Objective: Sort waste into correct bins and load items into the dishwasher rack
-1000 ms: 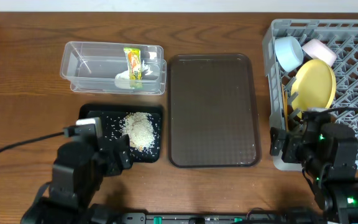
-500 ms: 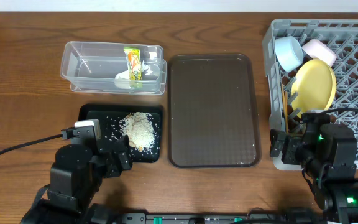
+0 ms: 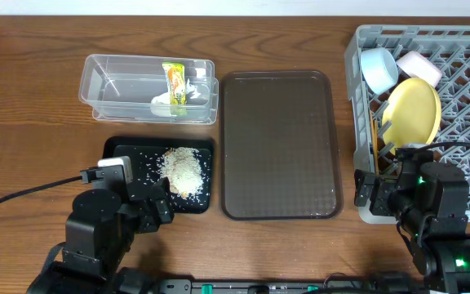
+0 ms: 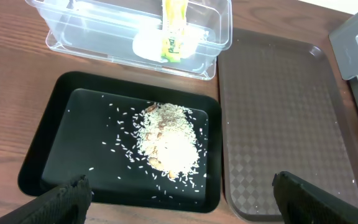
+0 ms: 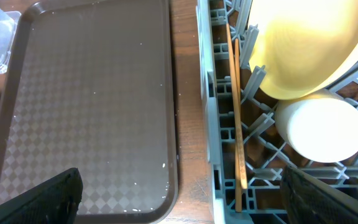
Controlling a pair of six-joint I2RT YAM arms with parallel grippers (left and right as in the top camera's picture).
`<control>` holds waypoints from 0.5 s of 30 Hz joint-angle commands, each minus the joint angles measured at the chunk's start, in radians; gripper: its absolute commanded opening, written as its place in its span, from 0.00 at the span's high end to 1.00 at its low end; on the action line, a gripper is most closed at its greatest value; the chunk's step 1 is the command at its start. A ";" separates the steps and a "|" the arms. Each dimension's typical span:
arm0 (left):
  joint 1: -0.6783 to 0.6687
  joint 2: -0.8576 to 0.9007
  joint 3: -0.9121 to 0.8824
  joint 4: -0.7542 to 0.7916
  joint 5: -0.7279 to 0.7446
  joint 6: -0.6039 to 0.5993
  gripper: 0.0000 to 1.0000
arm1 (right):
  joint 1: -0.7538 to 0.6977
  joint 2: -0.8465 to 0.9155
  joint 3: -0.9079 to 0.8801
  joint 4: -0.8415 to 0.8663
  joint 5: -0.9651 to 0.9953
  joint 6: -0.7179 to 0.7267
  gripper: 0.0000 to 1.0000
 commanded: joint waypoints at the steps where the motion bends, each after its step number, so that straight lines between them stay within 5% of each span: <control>1: -0.003 0.000 -0.006 -0.003 -0.008 0.002 0.05 | 0.009 -0.001 -0.008 -0.001 0.010 0.010 0.01; 15: -0.003 0.000 -0.006 -0.003 -0.008 0.002 0.05 | 0.010 -0.165 -0.085 0.035 0.043 -0.021 0.01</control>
